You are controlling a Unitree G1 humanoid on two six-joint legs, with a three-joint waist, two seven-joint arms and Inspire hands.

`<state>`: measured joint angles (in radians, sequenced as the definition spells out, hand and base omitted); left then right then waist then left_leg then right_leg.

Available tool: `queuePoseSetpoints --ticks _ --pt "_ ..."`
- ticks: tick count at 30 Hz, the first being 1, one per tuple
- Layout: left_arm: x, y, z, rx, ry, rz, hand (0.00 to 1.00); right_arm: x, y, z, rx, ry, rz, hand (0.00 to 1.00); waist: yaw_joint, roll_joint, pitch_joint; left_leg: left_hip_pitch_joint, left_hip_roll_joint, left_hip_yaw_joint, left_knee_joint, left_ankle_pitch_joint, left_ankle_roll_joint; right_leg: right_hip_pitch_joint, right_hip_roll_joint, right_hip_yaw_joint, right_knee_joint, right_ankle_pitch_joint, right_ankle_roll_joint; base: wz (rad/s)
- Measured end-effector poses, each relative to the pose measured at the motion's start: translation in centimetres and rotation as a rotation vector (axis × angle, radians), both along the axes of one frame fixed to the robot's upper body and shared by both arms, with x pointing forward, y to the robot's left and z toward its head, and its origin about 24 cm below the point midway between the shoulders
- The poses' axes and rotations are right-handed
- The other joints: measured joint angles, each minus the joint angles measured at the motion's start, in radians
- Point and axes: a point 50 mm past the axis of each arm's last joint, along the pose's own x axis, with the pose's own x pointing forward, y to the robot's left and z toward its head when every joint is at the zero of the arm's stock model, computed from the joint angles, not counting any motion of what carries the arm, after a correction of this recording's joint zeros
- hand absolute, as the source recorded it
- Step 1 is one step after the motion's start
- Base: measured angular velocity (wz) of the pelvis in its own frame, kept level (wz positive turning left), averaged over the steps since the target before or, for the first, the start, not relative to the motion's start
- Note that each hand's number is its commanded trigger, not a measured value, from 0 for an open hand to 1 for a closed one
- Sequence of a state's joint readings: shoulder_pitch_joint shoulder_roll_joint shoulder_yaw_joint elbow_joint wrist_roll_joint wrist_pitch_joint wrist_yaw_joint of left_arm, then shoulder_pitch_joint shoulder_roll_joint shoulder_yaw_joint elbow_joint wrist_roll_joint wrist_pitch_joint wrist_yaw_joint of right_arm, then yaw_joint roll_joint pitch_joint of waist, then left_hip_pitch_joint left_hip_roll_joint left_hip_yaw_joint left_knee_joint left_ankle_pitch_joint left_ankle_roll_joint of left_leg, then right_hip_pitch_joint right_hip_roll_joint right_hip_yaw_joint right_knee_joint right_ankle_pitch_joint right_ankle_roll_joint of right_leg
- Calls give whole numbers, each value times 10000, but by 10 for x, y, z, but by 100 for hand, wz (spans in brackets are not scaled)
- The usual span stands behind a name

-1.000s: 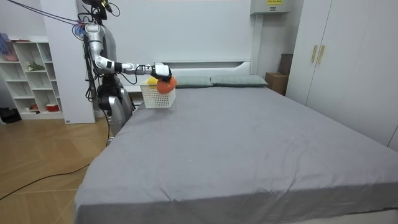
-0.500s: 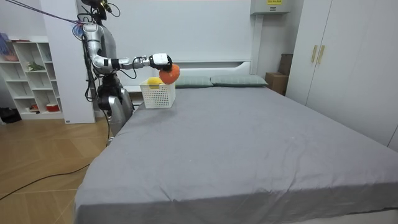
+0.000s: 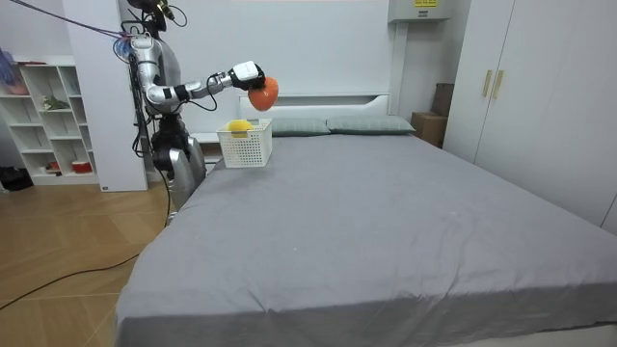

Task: Collect toys from the bed

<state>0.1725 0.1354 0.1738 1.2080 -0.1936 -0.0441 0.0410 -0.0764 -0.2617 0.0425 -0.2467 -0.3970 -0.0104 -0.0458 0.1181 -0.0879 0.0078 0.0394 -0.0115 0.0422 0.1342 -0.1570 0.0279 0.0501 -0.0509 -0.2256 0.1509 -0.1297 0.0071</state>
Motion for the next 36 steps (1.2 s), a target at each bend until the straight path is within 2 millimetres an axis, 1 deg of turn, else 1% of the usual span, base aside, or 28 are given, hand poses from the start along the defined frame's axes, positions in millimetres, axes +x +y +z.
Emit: queuePoseSetpoints --ticks 4,5,10,15,19,20,21,23,24,28,30,31,32,36 --pt "1 0 0 -2 -31 -14 0 0 2 3 9 -96 118 100 56 -9 -6 -5 -4 -6 -6 -6 7 18 -9 -7 15 1 0 1" --pt "3 0 0 0 -73 -26 0 0 3 2 17 -68 147 100 145 -9 -6 -7 -6 -4 -4 -6 8 14 -12 2 20 1 0 0" --pt "4 -1 0 103 -61 -15 0 0 10 -1 -27 206 414 100 355 -15 -12 -4 -3 -24 6 -6 9 5 -9 33 26 2 -1 -1" --pt "8 -2 0 26 -17 -26 0 2 28 -8 -289 840 1198 100 706 -22 -12 -18 -5 -70 -6 -6 9 6 -6 11 21 1 -1 1" --pt "10 -2 -1 -31 67 -57 0 5 40 -6 -509 981 1572 100 897 -13 -5 -34 -9 -124 -9 -6 9 3 -5 3 12 1 -1 3" --pt "11 -3 -1 -45 69 -75 0 6 45 -5 -569 948 1774 100 974 1 5 -36 -9 -130 -7 -6 9 3 -3 14 7 1 -1 0" --pt "12 -3 -1 -51 54 -90 0 6 49 -4 -575 942 1989 100 1060 44 34 -36 -8 -135 -3 -6 9 3 -2 3 6 1 -1 0" --pt "16 -4 0 -55 -5 -199 0 6 54 -4 -504 979 2178 100 1113 47 36 -68 -11 -186 1 -5 9 3 -7 -9 6 1 -1 7" --pt "17 -4 0 -44 -23 -270 0 6 56 -4 -413 978 2249 100 1147 68 50 -95 -14 -217 7 -5 9 -5 -8 -15 5 1 -1 8" --pt "20 -5 0 -42 -55 -370 0 6 65 -5 -381 1050 2566 100 1246 97 67 -103 -13 -210 2 -5 9 -15 -7 -37 -3 1 -1 1" --pt "24 -5 0 -35 -209 -417 0 8 65 -10 -392 1288 2538 100 1367 91 63 -113 -13 -205 3 -5 9 -28 -8 -63 -4 1 -1 0" --pt "25 -5 1 -31 -244 -425 0 8 65 -13 -402 1380 2540 100 1372 83 57 -114 -12 -204 2 -5 9 -30 -9 -68 -3 1 -1 0" --pt "26 -4 1 -20 -314 -444 0 9 66 -17 -443 1554 2586 100 1394 39 28 -135 -12 -207 -1 -4 8 -50 -9 -79 -2 1 -1 0" --pt "29 -4 2 20 -380 -559 0 6 79 -27 -713 2042 3121 100 1428 -10 -6 -190 -10 -198 11 11 -1 -150 -23 -228 4 1 -1 0"
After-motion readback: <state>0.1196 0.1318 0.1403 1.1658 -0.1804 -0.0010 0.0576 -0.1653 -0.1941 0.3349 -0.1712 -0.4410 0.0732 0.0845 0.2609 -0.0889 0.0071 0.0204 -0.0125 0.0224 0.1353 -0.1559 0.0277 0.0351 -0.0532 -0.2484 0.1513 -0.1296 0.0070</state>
